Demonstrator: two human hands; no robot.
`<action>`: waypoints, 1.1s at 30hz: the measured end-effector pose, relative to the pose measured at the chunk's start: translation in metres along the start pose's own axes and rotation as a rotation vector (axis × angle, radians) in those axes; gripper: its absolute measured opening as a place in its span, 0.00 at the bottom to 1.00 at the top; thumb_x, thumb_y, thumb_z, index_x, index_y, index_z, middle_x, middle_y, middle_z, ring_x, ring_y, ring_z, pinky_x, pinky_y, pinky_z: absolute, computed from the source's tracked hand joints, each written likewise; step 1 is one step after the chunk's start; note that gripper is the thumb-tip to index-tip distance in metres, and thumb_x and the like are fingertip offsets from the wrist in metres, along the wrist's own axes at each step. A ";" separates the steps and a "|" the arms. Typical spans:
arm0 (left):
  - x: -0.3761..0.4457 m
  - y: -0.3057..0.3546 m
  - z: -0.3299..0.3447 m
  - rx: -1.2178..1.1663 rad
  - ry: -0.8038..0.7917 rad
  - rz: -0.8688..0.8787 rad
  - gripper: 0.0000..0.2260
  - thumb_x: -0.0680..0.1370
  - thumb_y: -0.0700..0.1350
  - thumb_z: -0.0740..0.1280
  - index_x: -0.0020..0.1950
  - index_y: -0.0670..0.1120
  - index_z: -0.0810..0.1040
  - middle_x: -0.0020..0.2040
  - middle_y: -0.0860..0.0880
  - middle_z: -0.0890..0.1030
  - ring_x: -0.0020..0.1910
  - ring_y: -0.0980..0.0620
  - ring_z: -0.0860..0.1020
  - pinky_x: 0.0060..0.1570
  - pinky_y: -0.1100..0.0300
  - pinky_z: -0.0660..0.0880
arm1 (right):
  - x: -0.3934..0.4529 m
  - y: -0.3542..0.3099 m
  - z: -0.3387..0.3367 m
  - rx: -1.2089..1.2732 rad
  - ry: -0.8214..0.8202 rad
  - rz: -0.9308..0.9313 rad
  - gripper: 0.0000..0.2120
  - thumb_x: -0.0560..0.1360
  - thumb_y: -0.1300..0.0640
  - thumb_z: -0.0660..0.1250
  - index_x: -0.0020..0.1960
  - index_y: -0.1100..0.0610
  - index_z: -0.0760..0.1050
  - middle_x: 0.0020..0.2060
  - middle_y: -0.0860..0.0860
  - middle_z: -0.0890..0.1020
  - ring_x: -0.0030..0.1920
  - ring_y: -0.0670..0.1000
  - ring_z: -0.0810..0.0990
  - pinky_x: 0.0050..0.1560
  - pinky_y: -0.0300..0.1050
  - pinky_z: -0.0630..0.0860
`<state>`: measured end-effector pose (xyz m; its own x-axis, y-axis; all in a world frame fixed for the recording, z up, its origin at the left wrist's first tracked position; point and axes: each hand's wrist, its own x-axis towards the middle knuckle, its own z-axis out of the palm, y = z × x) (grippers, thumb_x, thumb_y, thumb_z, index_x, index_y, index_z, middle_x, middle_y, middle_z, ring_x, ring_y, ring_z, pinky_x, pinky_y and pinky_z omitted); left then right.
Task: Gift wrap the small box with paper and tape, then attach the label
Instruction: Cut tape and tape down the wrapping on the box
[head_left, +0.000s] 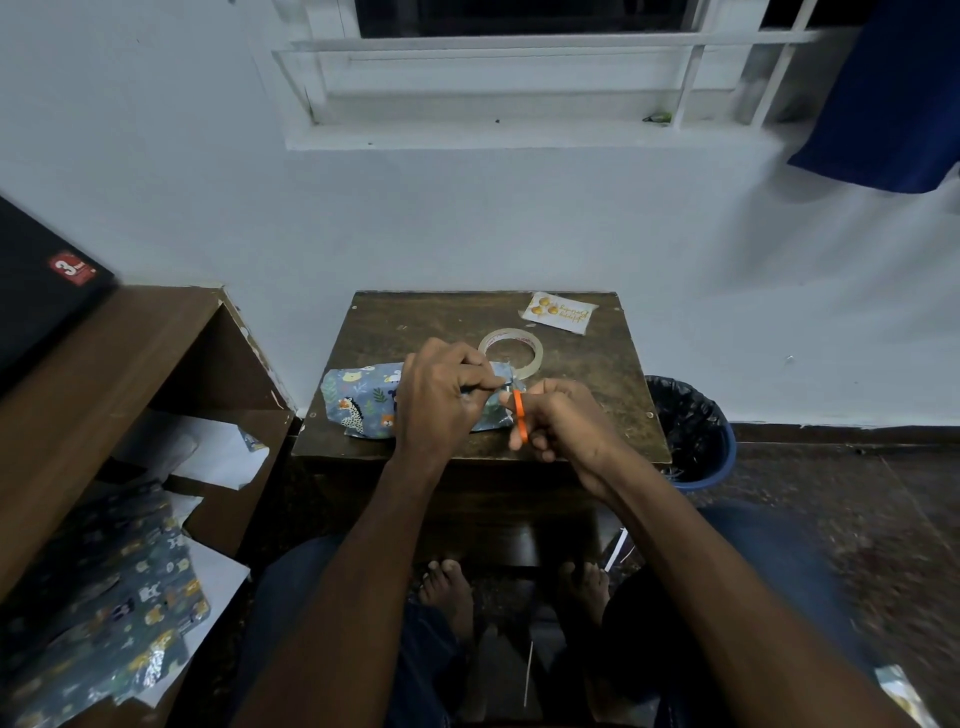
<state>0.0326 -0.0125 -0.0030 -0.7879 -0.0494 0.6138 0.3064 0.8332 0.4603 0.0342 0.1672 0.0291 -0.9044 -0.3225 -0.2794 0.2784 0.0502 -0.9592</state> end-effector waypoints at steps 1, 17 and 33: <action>0.000 0.000 0.000 0.002 0.000 -0.003 0.06 0.74 0.41 0.80 0.43 0.53 0.89 0.45 0.58 0.85 0.49 0.50 0.77 0.47 0.47 0.73 | 0.000 0.000 0.000 0.003 0.001 0.002 0.11 0.76 0.54 0.75 0.43 0.57 0.74 0.34 0.62 0.84 0.25 0.49 0.68 0.25 0.39 0.64; -0.001 0.001 -0.001 0.005 -0.014 -0.007 0.09 0.73 0.38 0.78 0.41 0.53 0.89 0.44 0.59 0.84 0.48 0.51 0.75 0.47 0.50 0.71 | 0.003 0.004 0.005 0.008 0.040 0.019 0.09 0.77 0.56 0.73 0.50 0.60 0.76 0.34 0.62 0.84 0.25 0.48 0.68 0.25 0.39 0.64; -0.002 0.002 -0.002 -0.017 -0.026 0.003 0.10 0.72 0.36 0.76 0.40 0.52 0.88 0.43 0.58 0.84 0.47 0.49 0.76 0.46 0.44 0.74 | 0.005 -0.001 0.006 0.030 0.049 0.034 0.09 0.76 0.57 0.74 0.42 0.58 0.77 0.32 0.60 0.83 0.25 0.48 0.66 0.26 0.40 0.63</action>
<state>0.0358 -0.0124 -0.0020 -0.8005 -0.0327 0.5984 0.3175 0.8237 0.4698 0.0316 0.1602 0.0288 -0.9088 -0.2745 -0.3142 0.3180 0.0318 -0.9476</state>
